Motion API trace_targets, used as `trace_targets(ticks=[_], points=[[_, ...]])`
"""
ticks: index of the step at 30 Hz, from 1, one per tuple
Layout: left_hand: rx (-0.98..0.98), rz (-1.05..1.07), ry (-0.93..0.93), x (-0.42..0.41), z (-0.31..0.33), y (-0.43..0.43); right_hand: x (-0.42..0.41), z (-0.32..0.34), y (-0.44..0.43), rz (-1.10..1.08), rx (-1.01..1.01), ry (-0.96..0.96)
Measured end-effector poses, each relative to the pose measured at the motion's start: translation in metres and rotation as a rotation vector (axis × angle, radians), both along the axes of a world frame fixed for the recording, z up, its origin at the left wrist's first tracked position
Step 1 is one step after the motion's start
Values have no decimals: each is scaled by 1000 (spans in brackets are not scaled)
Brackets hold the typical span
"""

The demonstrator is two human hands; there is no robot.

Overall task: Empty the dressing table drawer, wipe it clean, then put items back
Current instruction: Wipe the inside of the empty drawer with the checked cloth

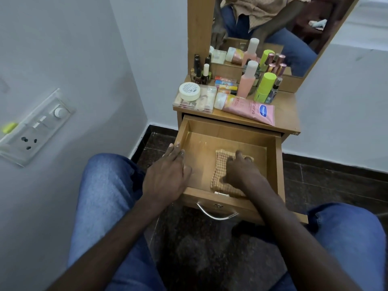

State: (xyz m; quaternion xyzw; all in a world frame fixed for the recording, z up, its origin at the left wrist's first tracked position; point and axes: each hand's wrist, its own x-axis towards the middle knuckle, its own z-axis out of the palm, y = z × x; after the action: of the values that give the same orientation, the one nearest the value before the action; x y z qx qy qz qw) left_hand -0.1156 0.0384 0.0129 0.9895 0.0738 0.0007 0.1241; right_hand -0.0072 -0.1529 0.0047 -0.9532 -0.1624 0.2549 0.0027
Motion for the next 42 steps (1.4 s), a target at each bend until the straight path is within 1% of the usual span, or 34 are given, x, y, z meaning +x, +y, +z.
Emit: trace_targets(ticks=[3,6,8,10,13,16,18,20,23,26,28,29,32,33,37,39,42], points=[[1,6,-10,0,-1,-1,-13,-8,5,8,-6,-29],[-17,17,-18,1,1,-3,5,-9,6,52,70,-105],[-44,32,-25,0,2,-3,21,-7,9,34,91,-135],[-79,48,-25,0,4,-2,27,-7,13,-12,91,-116],[-110,59,-17,-2,4,-1,10,-8,21,-17,47,-79],[-112,44,-12,-2,3,-3,-10,-14,24,84,25,-91],[-113,50,-8,-1,4,-4,-5,-14,26,137,51,-110],[-112,62,-12,-1,5,-4,9,-10,31,140,66,-123],[-103,80,-27,-2,4,-3,24,-5,37,29,81,-132],[-98,91,-37,-2,1,-1,15,-11,42,-123,54,-96],[-99,85,-47,-2,0,-2,4,-19,44,-167,78,-88],[-97,77,-51,-2,1,-3,0,-23,45,-137,114,-94],[-85,65,-63,-1,4,-4,3,-18,50,108,146,-92],[-83,72,-59,0,3,-4,7,-14,53,120,146,-97],[-101,57,-57,3,1,7,23,-14,68,5,176,-129],[-96,29,-70,4,1,15,25,-17,75,12,190,-136],[-117,18,-108,6,-2,26,27,-19,84,85,213,-162]])
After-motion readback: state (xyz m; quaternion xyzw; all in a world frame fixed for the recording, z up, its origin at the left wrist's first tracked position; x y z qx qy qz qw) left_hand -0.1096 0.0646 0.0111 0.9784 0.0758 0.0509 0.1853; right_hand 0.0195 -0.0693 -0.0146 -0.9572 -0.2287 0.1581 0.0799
